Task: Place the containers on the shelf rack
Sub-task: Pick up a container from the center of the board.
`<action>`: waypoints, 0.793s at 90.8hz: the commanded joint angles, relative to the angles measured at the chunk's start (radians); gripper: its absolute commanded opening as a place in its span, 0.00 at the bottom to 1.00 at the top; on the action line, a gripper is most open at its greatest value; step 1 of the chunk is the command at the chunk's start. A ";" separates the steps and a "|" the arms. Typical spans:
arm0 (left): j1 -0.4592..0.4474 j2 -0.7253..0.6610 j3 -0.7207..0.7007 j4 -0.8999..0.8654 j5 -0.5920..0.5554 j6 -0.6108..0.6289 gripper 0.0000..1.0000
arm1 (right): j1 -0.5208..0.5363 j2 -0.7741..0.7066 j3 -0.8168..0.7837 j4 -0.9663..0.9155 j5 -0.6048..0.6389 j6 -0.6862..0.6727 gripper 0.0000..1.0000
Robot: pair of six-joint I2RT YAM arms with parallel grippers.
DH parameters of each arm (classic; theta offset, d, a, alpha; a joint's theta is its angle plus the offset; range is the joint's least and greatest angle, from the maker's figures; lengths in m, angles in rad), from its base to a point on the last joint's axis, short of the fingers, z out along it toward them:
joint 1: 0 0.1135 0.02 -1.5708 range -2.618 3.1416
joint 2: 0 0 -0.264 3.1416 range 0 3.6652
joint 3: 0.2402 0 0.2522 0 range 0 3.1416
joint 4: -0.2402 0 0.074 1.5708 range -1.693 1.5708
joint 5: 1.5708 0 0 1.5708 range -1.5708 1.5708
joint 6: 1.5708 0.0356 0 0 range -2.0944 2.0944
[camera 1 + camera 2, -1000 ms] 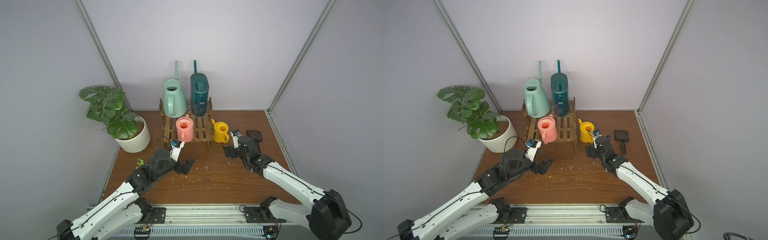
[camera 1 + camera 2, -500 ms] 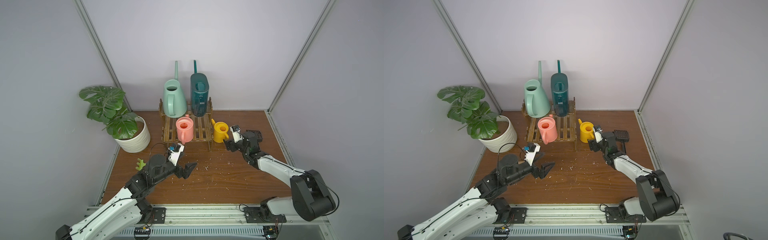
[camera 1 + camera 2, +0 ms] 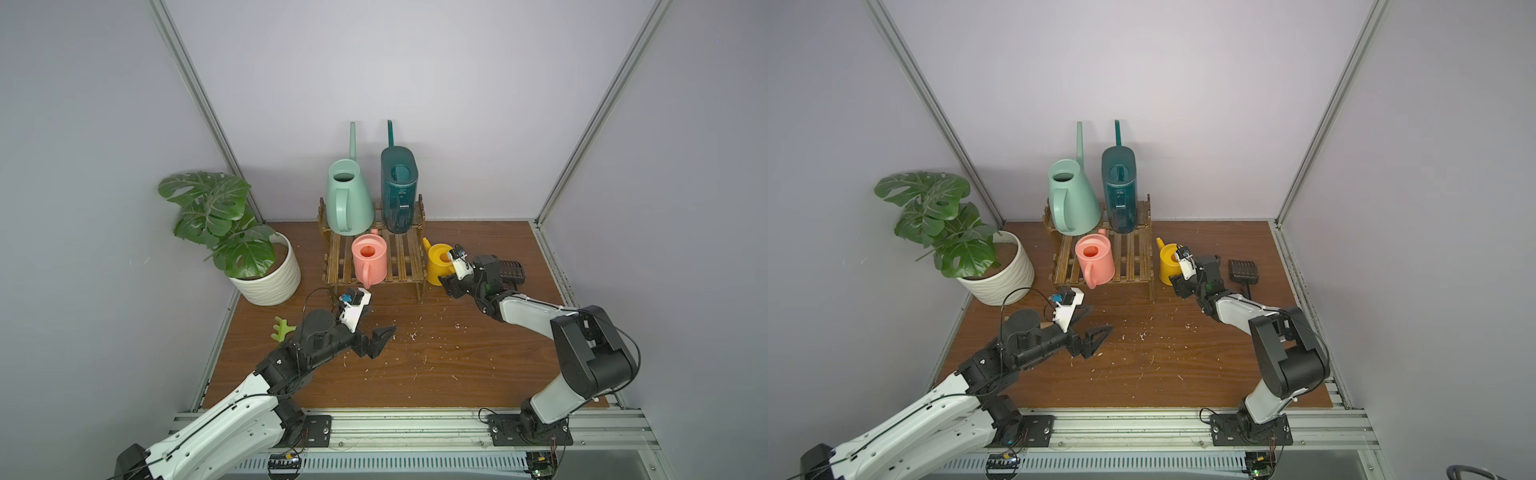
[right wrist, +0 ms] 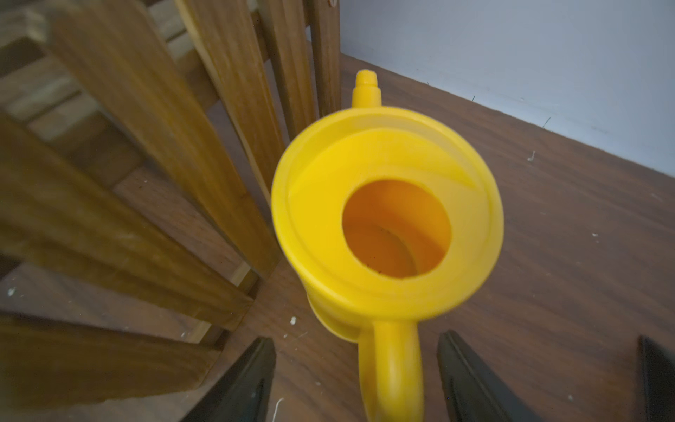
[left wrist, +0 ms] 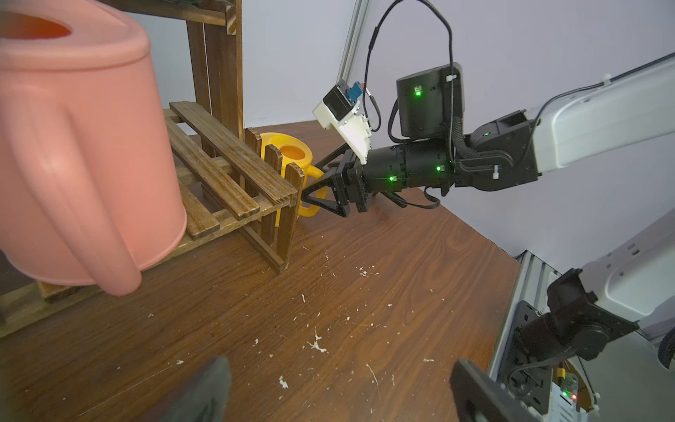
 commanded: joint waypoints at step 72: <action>-0.003 -0.012 -0.006 0.012 -0.026 0.022 0.97 | -0.011 0.050 0.066 -0.078 -0.057 -0.026 0.12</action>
